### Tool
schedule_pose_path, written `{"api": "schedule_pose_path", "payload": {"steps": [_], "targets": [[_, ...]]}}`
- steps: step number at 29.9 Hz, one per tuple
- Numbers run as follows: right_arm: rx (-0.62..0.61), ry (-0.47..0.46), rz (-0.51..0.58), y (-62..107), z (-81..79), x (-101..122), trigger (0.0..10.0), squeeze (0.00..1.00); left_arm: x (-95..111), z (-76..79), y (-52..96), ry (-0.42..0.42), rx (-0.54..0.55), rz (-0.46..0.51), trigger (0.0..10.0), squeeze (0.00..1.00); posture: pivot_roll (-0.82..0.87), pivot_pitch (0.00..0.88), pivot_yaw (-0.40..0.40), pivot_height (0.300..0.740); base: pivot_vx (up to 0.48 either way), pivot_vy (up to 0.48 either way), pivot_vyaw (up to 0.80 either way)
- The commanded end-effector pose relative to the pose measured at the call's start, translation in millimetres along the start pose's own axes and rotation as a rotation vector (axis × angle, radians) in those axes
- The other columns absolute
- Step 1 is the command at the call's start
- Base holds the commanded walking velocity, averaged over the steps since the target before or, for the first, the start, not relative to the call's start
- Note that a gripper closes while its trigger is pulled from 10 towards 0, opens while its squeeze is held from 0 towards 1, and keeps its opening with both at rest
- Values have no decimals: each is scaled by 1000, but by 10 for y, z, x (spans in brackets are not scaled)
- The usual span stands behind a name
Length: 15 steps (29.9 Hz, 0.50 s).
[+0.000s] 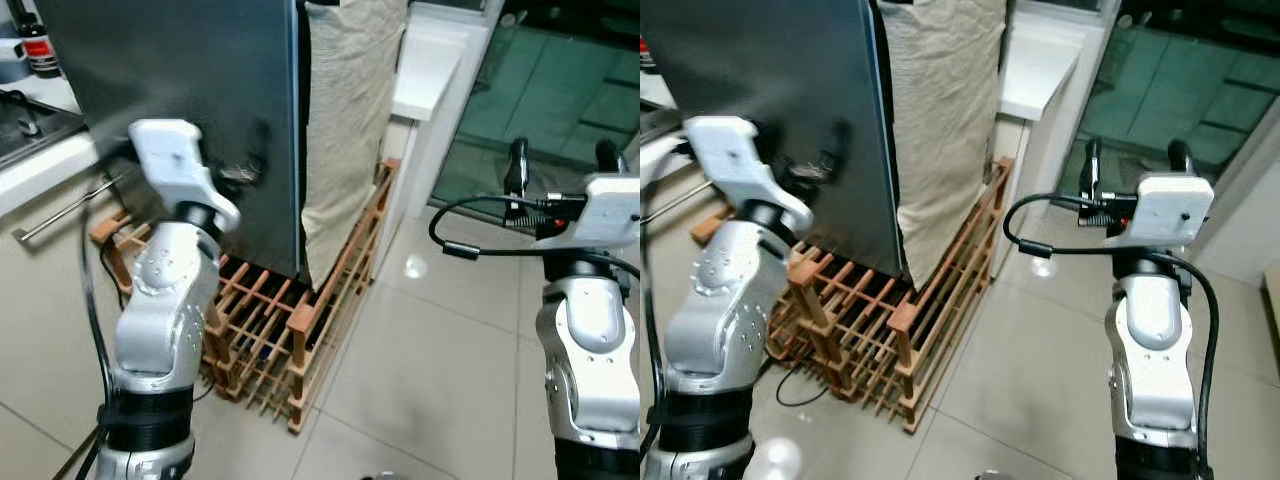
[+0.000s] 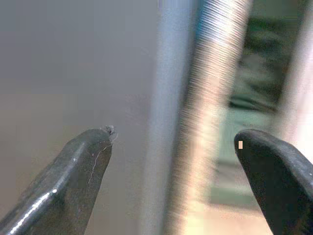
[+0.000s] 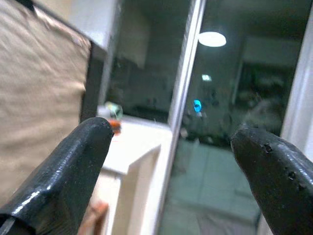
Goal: Restocking fridge
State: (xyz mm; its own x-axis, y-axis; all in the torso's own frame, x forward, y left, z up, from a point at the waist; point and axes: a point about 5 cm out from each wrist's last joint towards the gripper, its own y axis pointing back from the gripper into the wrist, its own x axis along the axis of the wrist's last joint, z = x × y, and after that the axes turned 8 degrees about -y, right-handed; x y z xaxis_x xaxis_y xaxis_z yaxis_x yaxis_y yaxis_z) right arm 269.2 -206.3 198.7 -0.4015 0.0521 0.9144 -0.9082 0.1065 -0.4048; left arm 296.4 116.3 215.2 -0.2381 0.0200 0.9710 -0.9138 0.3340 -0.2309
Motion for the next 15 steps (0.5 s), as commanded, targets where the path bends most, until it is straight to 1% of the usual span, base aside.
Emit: {"api": "schedule_pose_path", "payload": {"steps": [1, 4, 6, 13, 15], "targets": [[-8, -10, -21, 8, 30, -29, 10000, 0, 35, 87, 7, -1, -74, 0, 10000, 0, -100, 0, -9, 740, 0, 0, 0], [-13, -5, -40, 38, 49, -80, 10000, 0, -11, 157, 33, -2, -148, -33, 10000, 0, -99, 0, -8, 740, 0, 0, 0], [-13, 1, -55, 65, 62, -112, 10000, 0, -33, 186, 27, 0, -161, -45, 10000, 0, -103, 0, -8, 740, 0, 0, 0], [-8, 15, -60, 79, 86, -113, 10000, 0, -146, 163, -118, 35, -56, -91, 10000, 0, -119, 0, -6, 740, 0, 0, 0], [-8, 24, -59, 85, 110, -103, 10000, 0, -210, 123, -161, 57, -3, -121, 10000, 0, -129, 0, -8, 740, 0, 0, 0]]}}
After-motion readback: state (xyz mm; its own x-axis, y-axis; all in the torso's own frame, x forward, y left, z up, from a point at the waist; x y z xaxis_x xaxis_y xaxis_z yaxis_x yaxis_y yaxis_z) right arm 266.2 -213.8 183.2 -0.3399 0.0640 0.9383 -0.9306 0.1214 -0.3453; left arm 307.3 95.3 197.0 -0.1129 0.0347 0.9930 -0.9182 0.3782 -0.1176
